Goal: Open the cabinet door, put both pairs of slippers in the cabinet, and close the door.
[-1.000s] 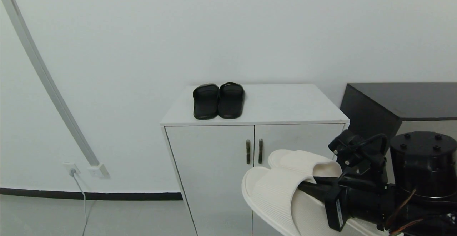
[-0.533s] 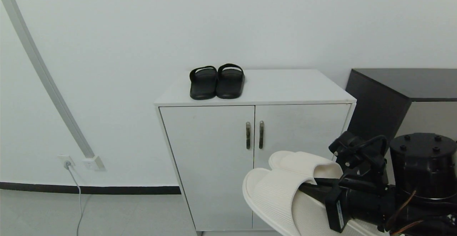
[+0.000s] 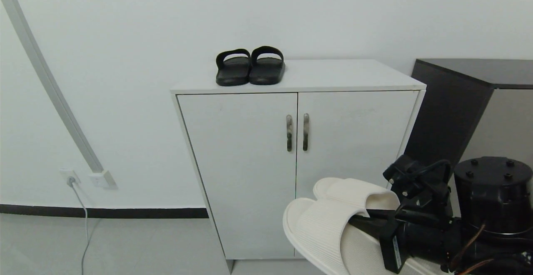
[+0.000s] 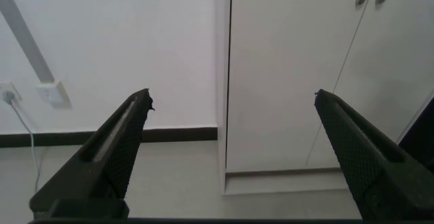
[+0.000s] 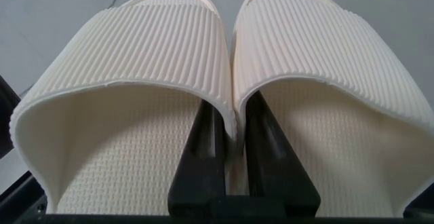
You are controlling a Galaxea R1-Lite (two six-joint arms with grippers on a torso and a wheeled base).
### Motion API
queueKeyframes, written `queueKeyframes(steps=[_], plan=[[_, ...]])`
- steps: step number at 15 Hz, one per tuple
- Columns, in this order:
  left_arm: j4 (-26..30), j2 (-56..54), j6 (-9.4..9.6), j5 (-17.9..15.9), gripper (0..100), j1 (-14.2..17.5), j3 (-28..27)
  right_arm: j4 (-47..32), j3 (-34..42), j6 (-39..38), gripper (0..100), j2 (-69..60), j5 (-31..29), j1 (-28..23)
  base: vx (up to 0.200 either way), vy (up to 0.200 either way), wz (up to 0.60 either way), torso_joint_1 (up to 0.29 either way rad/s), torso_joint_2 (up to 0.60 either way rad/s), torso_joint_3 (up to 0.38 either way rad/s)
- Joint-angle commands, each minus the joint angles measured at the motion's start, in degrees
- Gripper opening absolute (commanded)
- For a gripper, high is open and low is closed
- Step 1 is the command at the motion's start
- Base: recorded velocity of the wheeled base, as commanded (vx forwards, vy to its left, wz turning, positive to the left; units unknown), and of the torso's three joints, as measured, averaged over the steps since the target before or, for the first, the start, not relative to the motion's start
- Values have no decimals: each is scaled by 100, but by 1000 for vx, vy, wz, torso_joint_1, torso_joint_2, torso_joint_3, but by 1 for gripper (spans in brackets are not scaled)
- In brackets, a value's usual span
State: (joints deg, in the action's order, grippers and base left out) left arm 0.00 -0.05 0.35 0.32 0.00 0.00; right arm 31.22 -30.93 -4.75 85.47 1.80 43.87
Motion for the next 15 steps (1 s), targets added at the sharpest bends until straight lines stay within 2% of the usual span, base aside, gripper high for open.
queueKeyframes(steps=[1,3,4,6,10,12,13,14,15], plan=[[0,5,0,3,100,0,0,24,25,10,0,-4,4,16,0,0,0,-110,452,354],[0,5,17,-5,100,0,0,33,34,80,0,-4,13,16,0,0,0,-80,444,366],[9,5,105,3,100,0,0,33,34,89,0,-4,13,16,0,0,0,-46,442,378],[18,5,140,-5,100,0,0,33,43,89,0,-4,13,7,0,0,0,-24,398,352],[18,172,132,-5,100,-18,-9,33,61,106,0,-4,13,16,0,0,0,1,24,12],[9,242,140,-146,100,-79,-44,42,87,115,0,-4,4,16,0,0,0,0,0,0],[-9,286,96,-155,100,-79,-229,42,104,115,0,5,13,16,0,0,0,0,0,0],[44,655,-158,-172,100,-97,-791,42,104,115,0,14,13,16,0,0,0,0,0,0],[62,1121,-325,-313,100,-105,-1151,42,104,115,0,40,13,16,0,0,0,0,0,0]])
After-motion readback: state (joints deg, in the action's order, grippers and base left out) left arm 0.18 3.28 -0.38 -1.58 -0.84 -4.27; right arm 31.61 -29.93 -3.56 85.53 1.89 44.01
